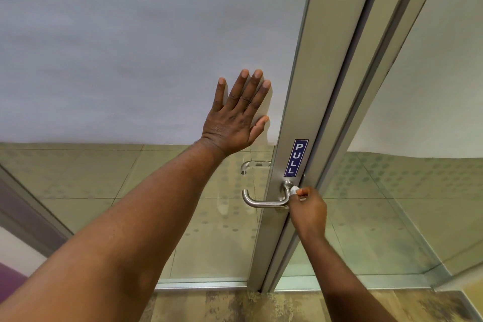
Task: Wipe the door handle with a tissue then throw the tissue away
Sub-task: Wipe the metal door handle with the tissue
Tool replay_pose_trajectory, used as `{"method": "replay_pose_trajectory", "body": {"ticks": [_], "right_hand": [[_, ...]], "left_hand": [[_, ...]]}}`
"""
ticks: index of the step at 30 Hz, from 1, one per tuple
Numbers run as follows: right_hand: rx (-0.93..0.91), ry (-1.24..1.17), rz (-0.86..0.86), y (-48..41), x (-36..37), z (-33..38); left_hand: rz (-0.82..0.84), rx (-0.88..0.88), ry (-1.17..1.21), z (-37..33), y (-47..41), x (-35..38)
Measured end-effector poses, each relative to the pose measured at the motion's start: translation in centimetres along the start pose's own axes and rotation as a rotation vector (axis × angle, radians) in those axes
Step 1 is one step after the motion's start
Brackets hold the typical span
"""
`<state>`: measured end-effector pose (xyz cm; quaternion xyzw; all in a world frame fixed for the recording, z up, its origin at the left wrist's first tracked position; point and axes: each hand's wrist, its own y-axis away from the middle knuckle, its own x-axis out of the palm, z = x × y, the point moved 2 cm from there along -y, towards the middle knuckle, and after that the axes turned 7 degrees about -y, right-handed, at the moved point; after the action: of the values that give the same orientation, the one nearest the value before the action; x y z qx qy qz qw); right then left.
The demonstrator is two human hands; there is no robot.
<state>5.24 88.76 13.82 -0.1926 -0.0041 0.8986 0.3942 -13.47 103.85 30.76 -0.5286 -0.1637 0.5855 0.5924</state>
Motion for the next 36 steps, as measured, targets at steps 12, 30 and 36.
{"method": "replay_pose_trajectory", "body": {"ticks": [12, 30, 36], "right_hand": [[-0.492, 0.176, 0.202, 2.2, 0.9, -0.6], [0.446, -0.796, -0.007, 1.1, 2.8, -2.2], [0.77, -1.398, 0.005, 1.5, 3.2, -1.4]], "left_hand": [[-0.002, 0.001, -0.014, 0.0, 0.0, -0.4], [0.017, -0.003, -0.029, 0.0, 0.0, -0.3], [0.008, -0.004, -0.019, 0.0, 0.0, -0.3]]}}
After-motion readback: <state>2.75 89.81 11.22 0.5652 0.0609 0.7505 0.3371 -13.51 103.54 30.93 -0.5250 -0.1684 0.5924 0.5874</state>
